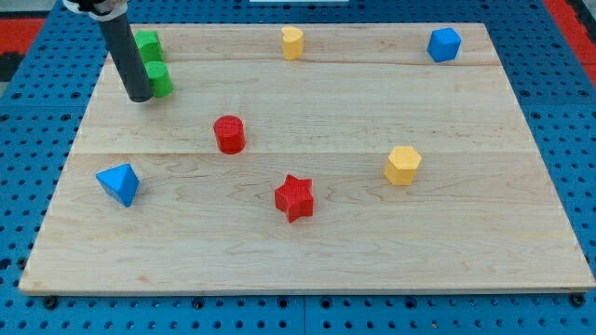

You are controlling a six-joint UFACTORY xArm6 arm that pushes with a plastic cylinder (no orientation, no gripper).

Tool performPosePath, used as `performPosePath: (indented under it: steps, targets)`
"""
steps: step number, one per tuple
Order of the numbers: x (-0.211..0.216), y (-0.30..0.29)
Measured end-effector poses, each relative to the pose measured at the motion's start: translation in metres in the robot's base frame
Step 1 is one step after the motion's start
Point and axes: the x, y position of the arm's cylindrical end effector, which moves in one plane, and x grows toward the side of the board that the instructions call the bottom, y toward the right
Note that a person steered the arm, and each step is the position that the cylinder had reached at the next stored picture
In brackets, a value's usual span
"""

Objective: Slide the green circle to the green star

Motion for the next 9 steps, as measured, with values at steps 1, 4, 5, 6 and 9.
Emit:
performPosePath:
  steps: [1, 4, 5, 6, 9]
  targets:
    - [0.000, 0.002]
    - [-0.003, 0.040]
    - [-0.010, 0.040]
    - [-0.018, 0.035]
    - [-0.029, 0.003]
